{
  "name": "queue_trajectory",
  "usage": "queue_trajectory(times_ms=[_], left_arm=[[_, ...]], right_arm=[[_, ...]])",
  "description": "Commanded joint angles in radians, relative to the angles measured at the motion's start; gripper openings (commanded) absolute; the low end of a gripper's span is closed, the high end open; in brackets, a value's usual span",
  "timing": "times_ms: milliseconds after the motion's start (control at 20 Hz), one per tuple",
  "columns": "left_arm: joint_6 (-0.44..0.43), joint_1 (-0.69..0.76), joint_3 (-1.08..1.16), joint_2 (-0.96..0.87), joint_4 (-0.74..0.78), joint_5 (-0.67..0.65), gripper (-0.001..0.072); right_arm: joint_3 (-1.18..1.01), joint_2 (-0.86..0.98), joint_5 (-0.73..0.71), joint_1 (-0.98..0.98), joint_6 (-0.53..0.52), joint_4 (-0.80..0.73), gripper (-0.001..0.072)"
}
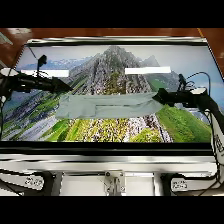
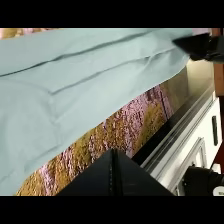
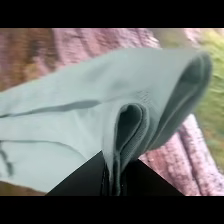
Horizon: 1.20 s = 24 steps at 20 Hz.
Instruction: Fold the shirts.
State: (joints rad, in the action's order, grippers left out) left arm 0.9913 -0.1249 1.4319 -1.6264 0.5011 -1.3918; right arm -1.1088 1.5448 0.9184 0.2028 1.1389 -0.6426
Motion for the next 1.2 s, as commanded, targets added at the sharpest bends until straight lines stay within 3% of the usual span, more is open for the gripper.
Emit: queue_trajectory(times_ms=[0, 100, 200, 400, 600, 800, 1000, 1150], left_arm=[[-0.018, 0.171, 0.0, -0.013, 0.0, 0.171, 0.0039], [-0.01, 0.294, -0.001, -0.038, 0.008, 0.303, 0.0038], [0.061, 0.402, -0.002, -0.071, 0.007, 0.412, 0.0039], [0.163, 0.59, -0.002, -0.14, -0.031, 0.53, 0.0039], [0.167, 0.751, -0.002, -0.187, -0.045, 0.682, 0.0039], [0.192, 0.871, -0.001, -0.259, -0.29, 0.756, 0.0039], [0.179, 0.828, 0.001, -0.264, -0.399, 0.778, 0.0038], [0.072, 0.683, 0.001, -0.133, -0.362, 0.735, 0.0037]], right_arm=[[-0.002, -0.185, 0.087, 0.002, 0.008, 0.004, 0.0074], [-0.002, -0.294, 0.146, 0.002, 0.057, -0.005, 0.0074], [-0.002, -0.395, 0.193, 0.002, 0.136, -0.043, 0.0074], [-0.002, -0.552, 0.252, 0.002, 0.221, -0.1, 0.0074], [-0.002, -0.656, 0.253, 0.002, 0.283, -0.101, 0.0074], [-0.002, -0.711, 0.249, 0.002, 0.328, -0.099, 0.0074], [-0.002, -0.715, 0.258, 0.001, 0.354, -0.083, 0.0074], [-0.002, -0.711, 0.248, -0.01, 0.351, -0.081, 0.0074]])
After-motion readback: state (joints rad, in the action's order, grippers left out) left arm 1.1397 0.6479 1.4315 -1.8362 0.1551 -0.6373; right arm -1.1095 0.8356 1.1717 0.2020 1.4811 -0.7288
